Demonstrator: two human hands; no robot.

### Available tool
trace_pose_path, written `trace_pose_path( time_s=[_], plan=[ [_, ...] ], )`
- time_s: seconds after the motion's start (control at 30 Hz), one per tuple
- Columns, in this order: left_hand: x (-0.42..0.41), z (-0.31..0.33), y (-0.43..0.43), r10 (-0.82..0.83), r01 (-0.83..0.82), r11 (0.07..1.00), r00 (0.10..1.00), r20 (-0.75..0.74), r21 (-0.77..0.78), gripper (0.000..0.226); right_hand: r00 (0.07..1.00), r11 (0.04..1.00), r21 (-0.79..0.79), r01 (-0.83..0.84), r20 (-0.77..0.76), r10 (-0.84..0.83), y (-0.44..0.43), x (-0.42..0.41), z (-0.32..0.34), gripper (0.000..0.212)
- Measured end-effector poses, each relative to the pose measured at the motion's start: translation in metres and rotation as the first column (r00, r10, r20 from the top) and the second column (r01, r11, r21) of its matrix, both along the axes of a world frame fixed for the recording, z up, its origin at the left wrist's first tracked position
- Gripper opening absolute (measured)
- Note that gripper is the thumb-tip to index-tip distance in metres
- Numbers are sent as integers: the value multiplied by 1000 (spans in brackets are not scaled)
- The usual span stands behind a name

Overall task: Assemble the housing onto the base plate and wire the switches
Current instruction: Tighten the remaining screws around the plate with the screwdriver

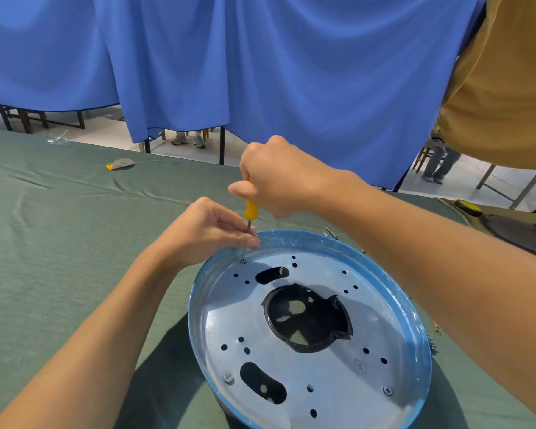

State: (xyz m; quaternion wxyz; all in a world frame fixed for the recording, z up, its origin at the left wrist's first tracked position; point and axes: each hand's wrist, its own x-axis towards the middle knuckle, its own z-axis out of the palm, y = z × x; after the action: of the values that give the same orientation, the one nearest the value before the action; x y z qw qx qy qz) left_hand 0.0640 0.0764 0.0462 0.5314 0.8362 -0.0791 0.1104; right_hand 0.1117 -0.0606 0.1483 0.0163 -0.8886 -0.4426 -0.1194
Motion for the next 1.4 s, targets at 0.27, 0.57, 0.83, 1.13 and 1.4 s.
trace_pose_path(
  time_s=[0.27, 0.57, 0.83, 1.13, 1.4],
  plan=[
    [1, 4, 2, -39, 40, 999, 999, -30, 31, 11, 997, 998, 47, -50, -56, 53, -2, -4, -1, 28],
    [0, 5, 3, -91, 92, 996, 991, -97, 14, 11, 989, 988, 118, -100, -98, 111, -1, -6, 9, 21],
    [0, 4, 5, -84, 95, 992, 988, -129, 84, 12, 997, 998, 1, -70, -17, 70, 4, -5, 1, 20],
    [2, 2, -1, -42, 48, 995, 997, -67, 87, 7, 997, 999, 9, 51, -49, -51, -2, -6, 1, 36],
    [0, -2, 0, 23, -24, 999, 1000, -13, -23, 8, 999, 999, 19, 41, -6, -41, 2, -6, 1, 32]
  ],
)
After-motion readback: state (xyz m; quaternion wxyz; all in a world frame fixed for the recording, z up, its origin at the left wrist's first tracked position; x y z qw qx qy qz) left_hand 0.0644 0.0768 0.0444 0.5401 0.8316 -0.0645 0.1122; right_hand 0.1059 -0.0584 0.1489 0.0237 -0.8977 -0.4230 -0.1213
